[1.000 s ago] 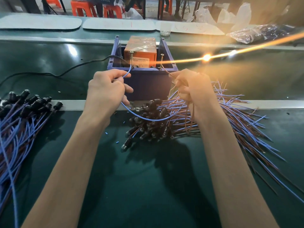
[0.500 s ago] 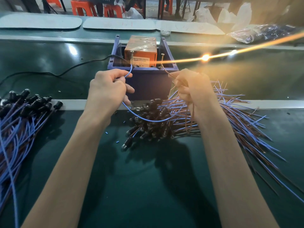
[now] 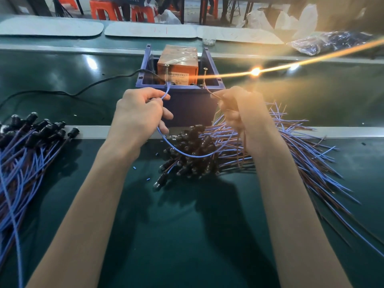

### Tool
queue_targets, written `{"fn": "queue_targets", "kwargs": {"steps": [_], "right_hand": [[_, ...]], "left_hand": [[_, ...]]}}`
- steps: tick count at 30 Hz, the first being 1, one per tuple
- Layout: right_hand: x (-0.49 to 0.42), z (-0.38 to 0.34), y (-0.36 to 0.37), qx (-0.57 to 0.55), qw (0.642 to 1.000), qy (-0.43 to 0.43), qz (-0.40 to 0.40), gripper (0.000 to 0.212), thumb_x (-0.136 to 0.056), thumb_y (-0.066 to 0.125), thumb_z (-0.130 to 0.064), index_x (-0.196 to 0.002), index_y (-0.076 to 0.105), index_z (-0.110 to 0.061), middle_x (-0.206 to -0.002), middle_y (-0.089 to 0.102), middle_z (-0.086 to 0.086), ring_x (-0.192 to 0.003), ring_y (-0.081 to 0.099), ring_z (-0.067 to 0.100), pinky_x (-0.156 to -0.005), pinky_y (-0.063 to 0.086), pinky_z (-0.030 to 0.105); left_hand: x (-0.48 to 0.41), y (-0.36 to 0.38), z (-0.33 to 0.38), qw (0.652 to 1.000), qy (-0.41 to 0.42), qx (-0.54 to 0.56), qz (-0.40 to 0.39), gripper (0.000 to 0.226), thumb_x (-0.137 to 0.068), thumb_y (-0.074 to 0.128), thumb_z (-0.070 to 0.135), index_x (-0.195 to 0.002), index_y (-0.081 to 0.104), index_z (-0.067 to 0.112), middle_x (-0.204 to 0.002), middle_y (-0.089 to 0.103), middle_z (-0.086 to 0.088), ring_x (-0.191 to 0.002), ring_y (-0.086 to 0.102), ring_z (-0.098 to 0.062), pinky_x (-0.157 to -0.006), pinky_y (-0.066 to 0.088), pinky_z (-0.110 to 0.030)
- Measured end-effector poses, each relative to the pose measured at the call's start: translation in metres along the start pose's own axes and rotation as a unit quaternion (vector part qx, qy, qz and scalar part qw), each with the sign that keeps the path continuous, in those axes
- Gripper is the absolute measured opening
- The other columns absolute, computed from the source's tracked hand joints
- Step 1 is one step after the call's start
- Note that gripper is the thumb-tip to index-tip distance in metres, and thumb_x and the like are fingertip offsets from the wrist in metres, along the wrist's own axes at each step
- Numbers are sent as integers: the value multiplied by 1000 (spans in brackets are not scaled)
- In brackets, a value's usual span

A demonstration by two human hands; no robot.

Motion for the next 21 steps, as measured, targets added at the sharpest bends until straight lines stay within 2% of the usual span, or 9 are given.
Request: {"fn": "queue_targets", "kwargs": {"steps": [2,4,7,8,11,12,14,18,21], "right_hand": [[-2,-4,0,26,999,28,-4,38,-96,43,-25,-71,67,-8,-52,58,-3,-40,41,5,-37,29,15],[-2,-6,-2,87,995,42,20,52,-99,37,-40,-67,65,-11,-61,64,1,-52,52,8,-51,40,20],[1,-8,-12,266,957,-8,119,63,-97,26,-56,-75,67,-14,-84,68,5,-83,57,18,-81,43,33],[1,-9,-16,293,945,-27,145,65,-96,24,-59,-77,68,-15,-82,68,3,-85,58,20,-82,44,35],[0,-14,-23,216,966,-19,140,64,-99,30,-54,-67,66,-12,-46,60,-5,-50,52,10,-53,40,21],[0,-15,-25,180,975,-10,131,61,-100,33,-51,-69,65,-9,-43,59,-4,-41,48,7,-45,37,17],[3,-16,-27,122,984,-9,130,54,-101,36,-45,-75,63,-5,-45,62,-1,-34,49,6,-37,36,14],[8,-17,-29,40,987,-13,154,46,-101,43,-35,-69,59,-5,-54,66,6,-47,64,14,-41,47,15],[7,-18,-28,50,987,-29,150,40,-100,48,-29,-69,60,-7,-70,65,8,-62,66,16,-64,57,22]], "left_hand": [[1,1,3,1000,-7,6,-20,27,-96,41,5,-89,65,15,-46,60,10,-32,50,-6,-38,34,-10],[3,2,5,999,-15,3,-41,25,-96,41,5,-87,62,14,-47,61,9,-32,51,-7,-38,36,-11],[5,3,4,996,-37,-2,-85,21,-96,42,7,-83,57,14,-49,63,7,-37,57,-9,-40,40,-11],[6,3,3,994,-45,-7,-100,20,-96,43,8,-82,56,14,-50,64,6,-40,60,-11,-42,43,-12],[5,1,1,990,-57,-27,-129,22,-94,44,7,-78,58,13,-56,67,5,-49,66,-13,-47,46,-12],[4,0,0,989,-59,-32,-134,23,-94,45,7,-76,59,14,-58,68,4,-52,67,-13,-47,46,-11],[4,-1,-2,987,-60,-43,-142,25,-92,45,7,-74,60,14,-64,71,1,-54,68,-12,-47,44,-9],[4,-2,-8,980,-54,-93,-165,26,-89,46,7,-69,60,14,-67,72,3,-58,69,-8,-48,43,-8],[4,-3,-11,966,-56,-149,-202,34,-90,50,12,-59,62,19,-70,73,5,-65,71,-8,-61,45,-17]]}}
Point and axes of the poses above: each hand's wrist, its own x-axis away from the middle knuckle, its own y-axis out of the palm, z = x × y, the point moved 2 cm from there along -x, towards the middle knuckle
